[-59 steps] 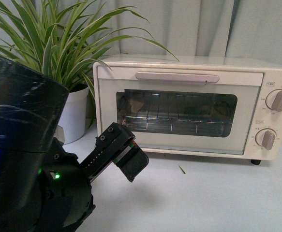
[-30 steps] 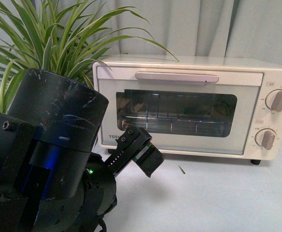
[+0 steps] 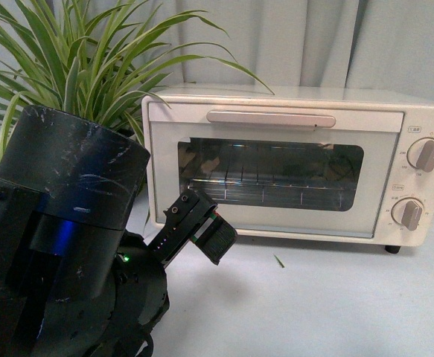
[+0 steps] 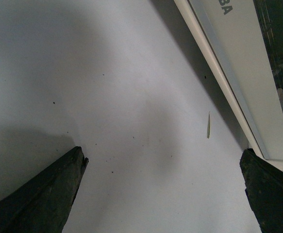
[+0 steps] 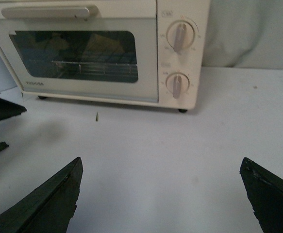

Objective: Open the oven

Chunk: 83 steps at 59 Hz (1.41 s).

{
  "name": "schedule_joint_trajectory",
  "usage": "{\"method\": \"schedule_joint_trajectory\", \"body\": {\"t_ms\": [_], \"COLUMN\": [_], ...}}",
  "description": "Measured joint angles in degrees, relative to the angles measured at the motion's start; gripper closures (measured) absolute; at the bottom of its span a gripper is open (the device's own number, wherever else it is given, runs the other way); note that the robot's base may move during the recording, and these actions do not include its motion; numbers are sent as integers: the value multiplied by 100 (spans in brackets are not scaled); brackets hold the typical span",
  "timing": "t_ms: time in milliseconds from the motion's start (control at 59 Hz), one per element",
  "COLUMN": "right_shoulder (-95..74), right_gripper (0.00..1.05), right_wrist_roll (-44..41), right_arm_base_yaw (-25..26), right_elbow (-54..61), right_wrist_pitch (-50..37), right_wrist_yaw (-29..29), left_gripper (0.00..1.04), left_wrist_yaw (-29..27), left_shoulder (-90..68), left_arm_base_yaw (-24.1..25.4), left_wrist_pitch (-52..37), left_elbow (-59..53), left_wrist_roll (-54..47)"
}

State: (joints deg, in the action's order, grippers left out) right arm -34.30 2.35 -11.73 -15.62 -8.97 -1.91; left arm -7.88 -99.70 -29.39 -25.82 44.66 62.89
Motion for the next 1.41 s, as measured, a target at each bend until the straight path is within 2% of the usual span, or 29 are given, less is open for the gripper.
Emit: {"method": "schedule_joint_trajectory", "body": {"t_ms": [220,695,1000,1407], "right_shoulder": [-1937,-4798,-5390,-5713], "right_gripper": [9,9,9,9], "right_wrist_roll": [-118,417,586,667], "right_arm_base_yaw": [-592,-1095,-1239,-1228], "right_elbow": [-1335,-4439,-4977,-5493], "right_wrist_pitch": [-450,588,634,973], "right_wrist_yaw": [-739,-1609,-1967,-2138], "left_gripper": [7,7,7,7], "left_wrist_yaw": [17,46,107,149], "left_shoulder": [9,35,50,111], "left_arm_base_yaw": [31,55,90,146], "left_wrist_pitch": [-81,-87,-168,-184], "left_elbow": [-55,-63,-118,-184], "left_wrist_roll": [44,149,186,190]}}
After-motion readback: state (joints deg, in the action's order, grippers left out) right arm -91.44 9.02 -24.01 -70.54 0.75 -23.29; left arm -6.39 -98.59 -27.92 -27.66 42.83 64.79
